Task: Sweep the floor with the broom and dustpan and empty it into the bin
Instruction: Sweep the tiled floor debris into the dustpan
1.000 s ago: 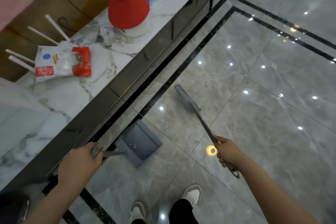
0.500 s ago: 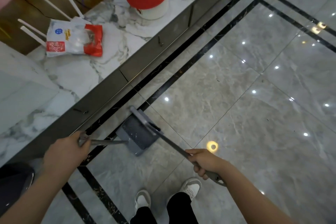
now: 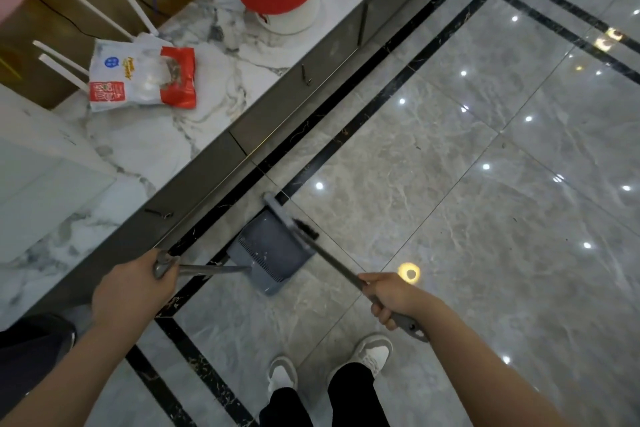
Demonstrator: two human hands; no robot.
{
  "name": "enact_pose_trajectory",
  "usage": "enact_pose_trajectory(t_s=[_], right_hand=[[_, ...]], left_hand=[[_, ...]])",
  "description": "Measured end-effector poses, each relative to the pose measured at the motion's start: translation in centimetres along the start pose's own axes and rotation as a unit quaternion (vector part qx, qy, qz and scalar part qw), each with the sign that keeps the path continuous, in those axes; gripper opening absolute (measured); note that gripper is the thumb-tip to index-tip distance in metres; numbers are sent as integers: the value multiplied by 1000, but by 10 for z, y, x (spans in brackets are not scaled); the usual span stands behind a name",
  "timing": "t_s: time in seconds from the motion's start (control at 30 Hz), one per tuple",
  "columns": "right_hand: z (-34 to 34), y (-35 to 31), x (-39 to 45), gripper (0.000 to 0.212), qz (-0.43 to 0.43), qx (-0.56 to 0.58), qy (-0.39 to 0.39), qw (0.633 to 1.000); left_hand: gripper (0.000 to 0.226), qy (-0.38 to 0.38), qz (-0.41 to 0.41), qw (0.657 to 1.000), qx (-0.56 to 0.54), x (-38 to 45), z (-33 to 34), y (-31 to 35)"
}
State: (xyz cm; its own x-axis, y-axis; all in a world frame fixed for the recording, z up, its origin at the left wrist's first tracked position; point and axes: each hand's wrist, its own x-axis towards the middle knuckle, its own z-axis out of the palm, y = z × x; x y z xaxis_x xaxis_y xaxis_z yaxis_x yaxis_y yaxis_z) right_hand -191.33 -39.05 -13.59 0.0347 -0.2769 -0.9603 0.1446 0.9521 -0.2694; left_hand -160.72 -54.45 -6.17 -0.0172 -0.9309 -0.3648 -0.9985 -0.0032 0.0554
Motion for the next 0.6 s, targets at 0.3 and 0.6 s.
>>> enact_pose_trajectory(t_s=[0.3,0.6], right_hand=[[-13,8,-7,44,-3,90,-48,995],[-115,16,-47,47,-46,173,73,981]], left_hand=[[21,-3,7,999,-39,-5,-6,7],[15,-30,100,993,-56,-3,-11,85]])
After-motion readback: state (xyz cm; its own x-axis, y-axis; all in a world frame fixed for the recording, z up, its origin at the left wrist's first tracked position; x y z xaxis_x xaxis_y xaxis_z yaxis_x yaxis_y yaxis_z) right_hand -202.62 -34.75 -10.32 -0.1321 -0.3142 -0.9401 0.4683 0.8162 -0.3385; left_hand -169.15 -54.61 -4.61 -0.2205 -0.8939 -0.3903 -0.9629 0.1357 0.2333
